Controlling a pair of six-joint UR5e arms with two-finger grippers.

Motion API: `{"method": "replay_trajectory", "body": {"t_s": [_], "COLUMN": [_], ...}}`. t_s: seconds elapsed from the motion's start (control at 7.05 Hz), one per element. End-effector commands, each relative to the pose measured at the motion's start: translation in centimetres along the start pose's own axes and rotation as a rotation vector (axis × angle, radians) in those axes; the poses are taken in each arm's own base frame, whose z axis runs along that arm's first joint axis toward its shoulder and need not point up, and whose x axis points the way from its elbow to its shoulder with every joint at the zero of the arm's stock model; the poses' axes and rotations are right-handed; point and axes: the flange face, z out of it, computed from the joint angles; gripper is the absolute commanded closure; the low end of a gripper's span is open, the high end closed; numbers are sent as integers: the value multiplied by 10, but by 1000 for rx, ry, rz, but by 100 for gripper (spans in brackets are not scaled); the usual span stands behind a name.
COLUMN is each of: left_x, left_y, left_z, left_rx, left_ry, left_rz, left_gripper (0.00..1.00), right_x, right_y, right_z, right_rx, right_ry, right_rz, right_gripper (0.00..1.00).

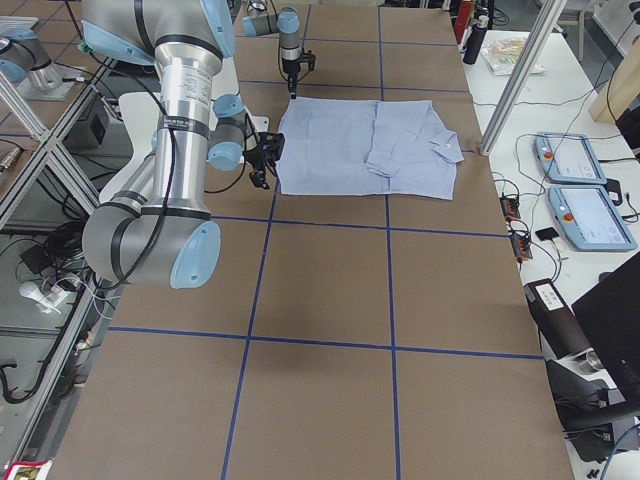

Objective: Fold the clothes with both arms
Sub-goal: 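Position both grippers at the hem corners nearest the robot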

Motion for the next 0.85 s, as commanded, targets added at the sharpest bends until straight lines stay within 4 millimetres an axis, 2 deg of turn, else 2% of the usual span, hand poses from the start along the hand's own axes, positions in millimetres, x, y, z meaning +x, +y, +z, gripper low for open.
{"method": "replay_trajectory", "body": {"t_s": [0.0,0.14,0.28,0.43,0.57,0.71], "left_x": [0,0,2,4,3,4], "left_y": [0,0,0,0,0,0], "left_z": [-2,-3,-6,-12,-11,-12], "left_rx": [0,3,7,10,11,13], "left_ry": [3,5,12,19,16,17], "left_rz": [-10,-10,-23,-24,-24,-24], "left_gripper": [100,100,100,100,100,100], "right_x": [6,7,5,-19,-29,-26], "right_y": [7,6,9,15,19,17], "right_z": [19,22,36,57,70,70], "right_rx": [29,44,68,87,91,103], "right_ry": [-31,-28,-25,-50,-55,-50], "right_rz": [27,25,20,30,33,31], "right_gripper": [10,28,38,45,56,60]}}
